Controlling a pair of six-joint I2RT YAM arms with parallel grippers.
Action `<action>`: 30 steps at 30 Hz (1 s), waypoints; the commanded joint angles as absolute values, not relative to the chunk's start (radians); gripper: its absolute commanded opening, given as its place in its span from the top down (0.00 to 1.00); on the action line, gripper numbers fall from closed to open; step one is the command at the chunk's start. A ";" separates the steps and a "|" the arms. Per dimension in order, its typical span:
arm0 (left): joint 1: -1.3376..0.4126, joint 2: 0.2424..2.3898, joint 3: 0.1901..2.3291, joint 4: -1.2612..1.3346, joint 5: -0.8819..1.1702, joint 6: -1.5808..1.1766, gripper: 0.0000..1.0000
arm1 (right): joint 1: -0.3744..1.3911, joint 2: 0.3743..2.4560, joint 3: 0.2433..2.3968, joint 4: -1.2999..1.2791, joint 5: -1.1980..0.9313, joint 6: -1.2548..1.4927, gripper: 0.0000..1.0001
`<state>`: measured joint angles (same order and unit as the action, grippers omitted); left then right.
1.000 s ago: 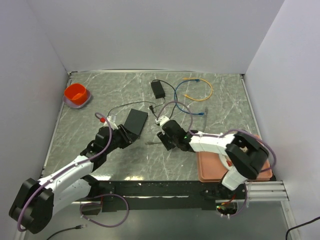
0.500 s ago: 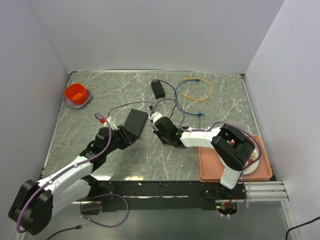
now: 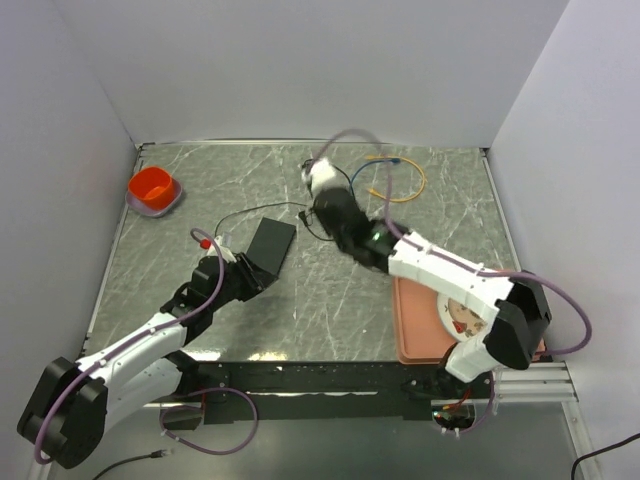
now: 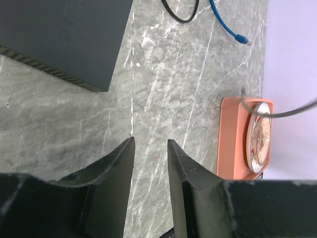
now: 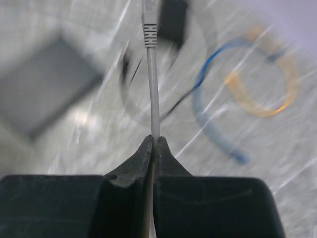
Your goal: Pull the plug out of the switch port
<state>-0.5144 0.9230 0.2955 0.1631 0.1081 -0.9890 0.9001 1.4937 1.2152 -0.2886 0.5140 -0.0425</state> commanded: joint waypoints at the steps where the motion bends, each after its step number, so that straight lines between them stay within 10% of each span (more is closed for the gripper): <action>1: -0.518 0.919 0.305 0.164 0.109 -0.989 0.61 | 0.778 1.517 1.480 -0.404 0.635 -0.082 1.00; 12: -0.517 0.896 0.372 0.004 0.043 -1.003 0.61 | 0.212 2.255 2.475 -0.723 0.319 0.222 1.00; 28: -0.517 0.910 0.434 -0.126 -0.040 -1.017 0.63 | 0.136 2.304 2.164 -0.364 -0.170 0.356 1.00; 30: -0.517 0.908 0.423 -0.106 -0.019 -1.019 0.62 | 0.153 2.315 2.197 -0.396 -0.177 0.359 0.81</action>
<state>-0.5148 0.9081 0.4282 -0.1219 -0.0174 -0.9932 0.1078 2.3432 2.1559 -0.4488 -0.0708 0.3603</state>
